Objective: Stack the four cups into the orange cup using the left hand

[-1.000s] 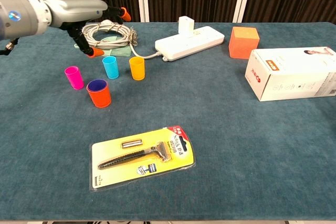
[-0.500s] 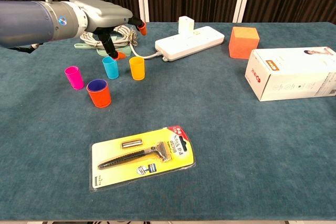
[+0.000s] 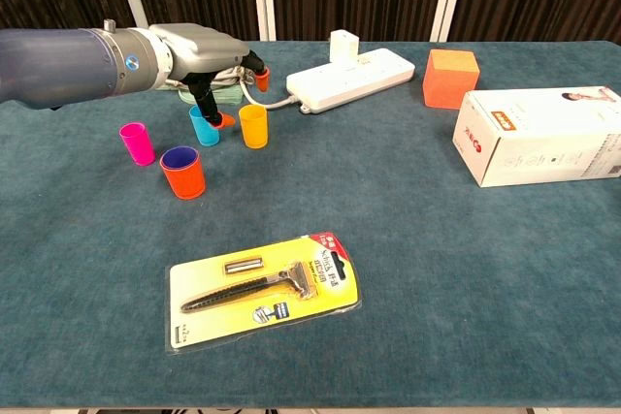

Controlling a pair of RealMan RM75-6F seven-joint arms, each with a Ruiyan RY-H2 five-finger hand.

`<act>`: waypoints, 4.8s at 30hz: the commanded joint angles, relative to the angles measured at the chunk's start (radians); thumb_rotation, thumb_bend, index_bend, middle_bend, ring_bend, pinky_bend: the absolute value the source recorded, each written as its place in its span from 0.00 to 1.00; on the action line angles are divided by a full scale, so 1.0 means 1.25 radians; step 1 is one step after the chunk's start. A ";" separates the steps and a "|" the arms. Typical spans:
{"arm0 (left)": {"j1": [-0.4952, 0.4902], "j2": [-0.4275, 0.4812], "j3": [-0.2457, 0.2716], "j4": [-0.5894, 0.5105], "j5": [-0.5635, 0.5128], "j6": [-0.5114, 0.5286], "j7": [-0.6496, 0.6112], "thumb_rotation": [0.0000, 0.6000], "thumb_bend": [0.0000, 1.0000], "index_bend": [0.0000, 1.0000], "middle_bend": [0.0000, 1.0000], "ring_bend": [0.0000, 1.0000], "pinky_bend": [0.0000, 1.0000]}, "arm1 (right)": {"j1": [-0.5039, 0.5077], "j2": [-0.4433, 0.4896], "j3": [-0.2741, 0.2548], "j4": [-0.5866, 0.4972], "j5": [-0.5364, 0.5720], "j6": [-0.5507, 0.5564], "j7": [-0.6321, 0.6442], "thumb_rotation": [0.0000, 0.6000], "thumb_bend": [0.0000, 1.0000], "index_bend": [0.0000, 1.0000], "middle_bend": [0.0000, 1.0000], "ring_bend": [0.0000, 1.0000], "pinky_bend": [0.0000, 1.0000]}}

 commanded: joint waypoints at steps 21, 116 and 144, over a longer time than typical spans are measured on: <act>-0.016 -0.065 -0.006 0.087 0.031 -0.020 -0.040 1.00 0.31 0.36 0.14 0.00 0.00 | -0.002 -0.001 0.007 0.014 0.006 0.007 0.005 1.00 0.34 0.09 0.04 0.09 0.04; 0.170 0.250 0.099 -0.362 0.239 0.139 -0.042 1.00 0.37 0.44 0.19 0.00 0.00 | -0.018 0.029 0.016 -0.022 -0.006 0.045 0.036 1.00 0.34 0.09 0.04 0.09 0.04; 0.160 0.254 0.049 -0.359 0.197 0.157 -0.027 1.00 0.29 0.16 0.14 0.00 0.00 | -0.019 0.029 0.018 -0.023 0.009 0.035 0.028 1.00 0.34 0.09 0.04 0.09 0.04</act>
